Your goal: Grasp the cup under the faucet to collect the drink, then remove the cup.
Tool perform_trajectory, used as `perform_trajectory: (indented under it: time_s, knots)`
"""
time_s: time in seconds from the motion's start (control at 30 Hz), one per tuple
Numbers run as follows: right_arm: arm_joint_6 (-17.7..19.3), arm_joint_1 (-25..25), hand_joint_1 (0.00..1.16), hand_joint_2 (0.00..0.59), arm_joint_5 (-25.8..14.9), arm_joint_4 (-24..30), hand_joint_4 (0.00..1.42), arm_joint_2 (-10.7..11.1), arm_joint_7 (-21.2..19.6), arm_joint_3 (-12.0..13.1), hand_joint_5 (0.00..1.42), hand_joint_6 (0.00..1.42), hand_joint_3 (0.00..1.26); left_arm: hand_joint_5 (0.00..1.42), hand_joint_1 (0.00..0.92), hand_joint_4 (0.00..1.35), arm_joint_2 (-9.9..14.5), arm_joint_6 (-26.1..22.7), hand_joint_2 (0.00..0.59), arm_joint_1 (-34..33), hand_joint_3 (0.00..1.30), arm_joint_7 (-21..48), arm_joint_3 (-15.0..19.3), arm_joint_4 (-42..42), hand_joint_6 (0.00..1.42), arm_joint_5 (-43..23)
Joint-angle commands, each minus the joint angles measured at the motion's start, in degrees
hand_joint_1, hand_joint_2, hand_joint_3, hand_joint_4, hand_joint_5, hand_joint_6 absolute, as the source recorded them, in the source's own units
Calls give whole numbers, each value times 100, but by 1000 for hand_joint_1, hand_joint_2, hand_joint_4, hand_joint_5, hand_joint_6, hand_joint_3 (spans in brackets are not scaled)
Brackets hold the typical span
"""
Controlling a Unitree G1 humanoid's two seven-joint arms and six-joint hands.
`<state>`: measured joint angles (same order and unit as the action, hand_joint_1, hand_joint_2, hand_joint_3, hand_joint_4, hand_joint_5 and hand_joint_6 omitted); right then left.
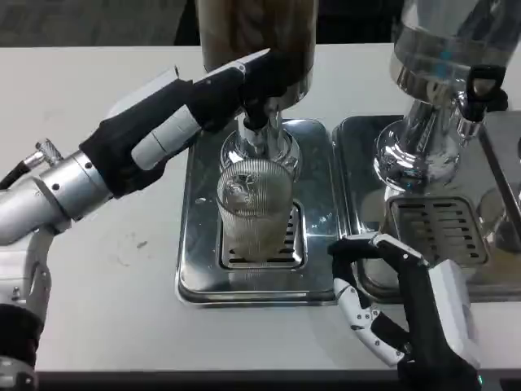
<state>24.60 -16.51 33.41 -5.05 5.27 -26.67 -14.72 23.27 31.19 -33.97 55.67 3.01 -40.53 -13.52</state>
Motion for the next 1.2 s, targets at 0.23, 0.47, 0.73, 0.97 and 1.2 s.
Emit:
perform_trajectory:
  time_s: [0.23,0.47,0.73,0.97,1.2]
  knots:
    - [59,-33,554,443,-20,-8,573,-9,-62,21,431,272,604,65,0,0,119,512,49,25,89,-106,-408,-146,56,544]
    - [51,-84,551,444,-17,44,573,-22,-76,32,428,272,604,63,0,0,183,829,51,20,89,-244,-582,-196,54,720]
    - [34,-151,548,444,-26,128,573,-29,-47,61,422,267,604,68,0,0,249,1193,57,36,89,-467,-763,-245,45,953]
    - [38,-187,547,444,-68,157,573,-37,-18,71,421,267,602,72,0,0,338,1484,59,52,87,-751,-925,-259,42,1202]
    - [31,-225,545,444,-116,209,573,-32,8,69,418,282,591,67,0,0,427,1717,60,56,79,-1079,-1095,-290,41,1485]
